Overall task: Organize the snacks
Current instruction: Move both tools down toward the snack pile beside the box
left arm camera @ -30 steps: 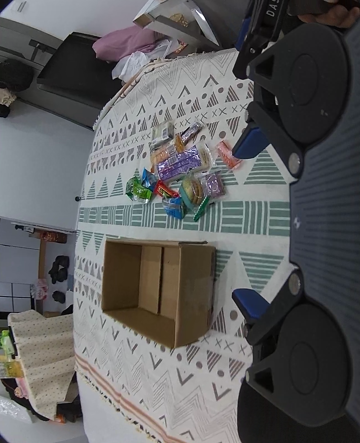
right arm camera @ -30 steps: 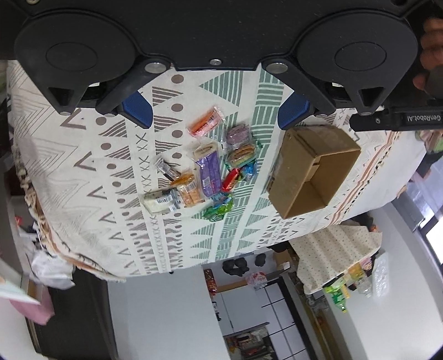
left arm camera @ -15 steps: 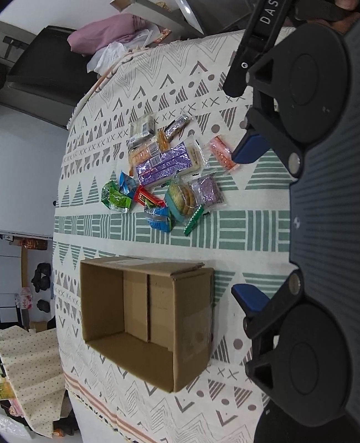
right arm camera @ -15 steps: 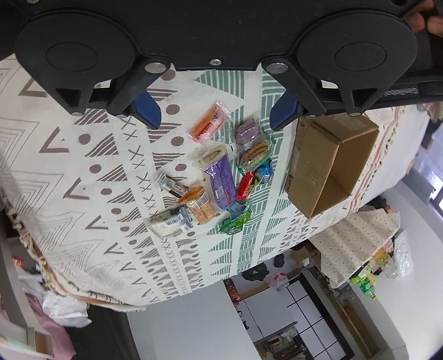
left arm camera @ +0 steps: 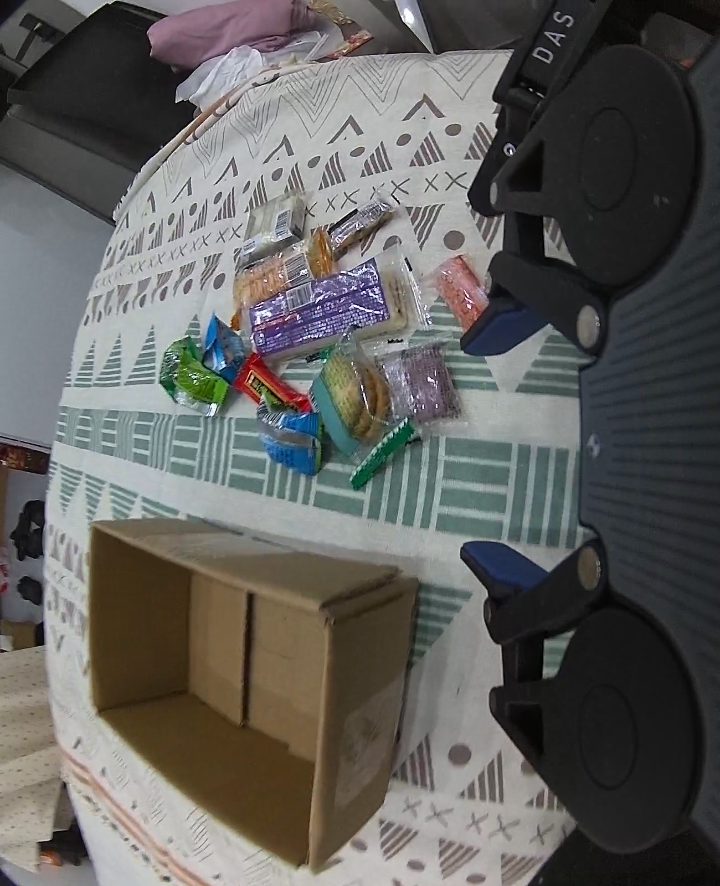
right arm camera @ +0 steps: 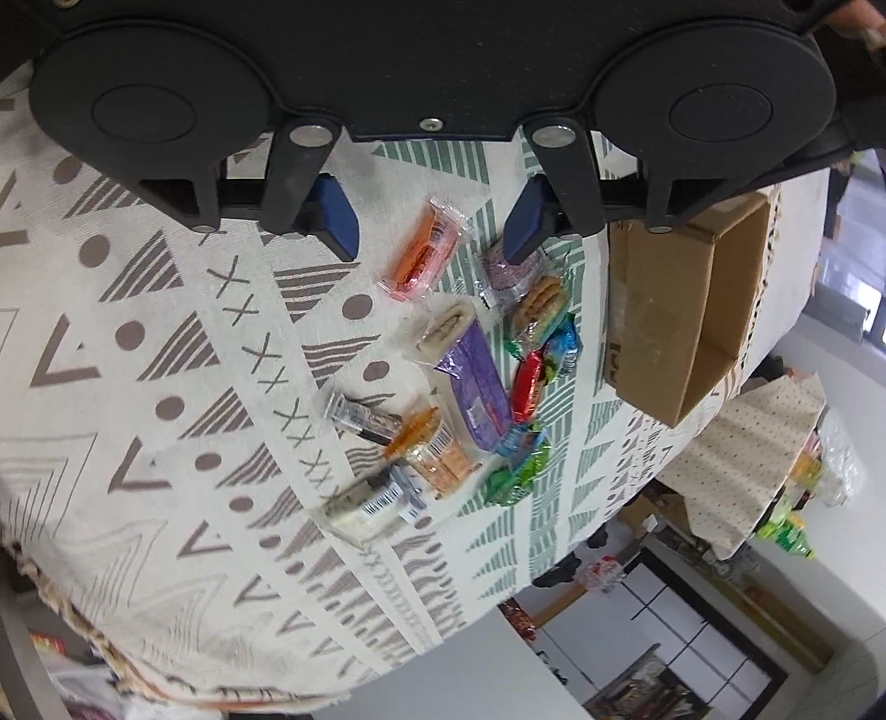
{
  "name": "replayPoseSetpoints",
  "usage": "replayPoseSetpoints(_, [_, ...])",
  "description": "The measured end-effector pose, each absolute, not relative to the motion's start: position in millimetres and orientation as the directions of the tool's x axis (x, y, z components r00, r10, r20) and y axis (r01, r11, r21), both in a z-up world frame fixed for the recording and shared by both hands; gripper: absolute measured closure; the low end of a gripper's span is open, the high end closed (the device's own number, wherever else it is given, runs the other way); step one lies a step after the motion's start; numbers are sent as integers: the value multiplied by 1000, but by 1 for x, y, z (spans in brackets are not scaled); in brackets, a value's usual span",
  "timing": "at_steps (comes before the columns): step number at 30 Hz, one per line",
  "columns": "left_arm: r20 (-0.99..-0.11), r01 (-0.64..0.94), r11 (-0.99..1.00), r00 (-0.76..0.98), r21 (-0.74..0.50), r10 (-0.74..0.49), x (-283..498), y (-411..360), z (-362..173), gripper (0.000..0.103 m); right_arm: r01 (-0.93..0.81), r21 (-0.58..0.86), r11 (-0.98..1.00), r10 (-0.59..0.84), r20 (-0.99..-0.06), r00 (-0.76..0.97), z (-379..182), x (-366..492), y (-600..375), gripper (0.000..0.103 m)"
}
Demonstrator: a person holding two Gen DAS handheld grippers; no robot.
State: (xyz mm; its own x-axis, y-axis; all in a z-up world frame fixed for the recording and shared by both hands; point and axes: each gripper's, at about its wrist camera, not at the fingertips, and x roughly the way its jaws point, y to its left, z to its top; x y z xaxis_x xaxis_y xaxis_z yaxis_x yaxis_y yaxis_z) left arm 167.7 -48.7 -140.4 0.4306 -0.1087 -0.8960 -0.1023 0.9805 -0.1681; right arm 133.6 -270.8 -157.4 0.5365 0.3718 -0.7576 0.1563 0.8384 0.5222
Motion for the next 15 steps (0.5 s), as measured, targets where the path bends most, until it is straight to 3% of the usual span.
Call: replayPoseSetpoints(15, [-906,-151,965,399,-216,-141,213,-62,-179,37,299,592,748,428,-775,465,-199,166,-272,74])
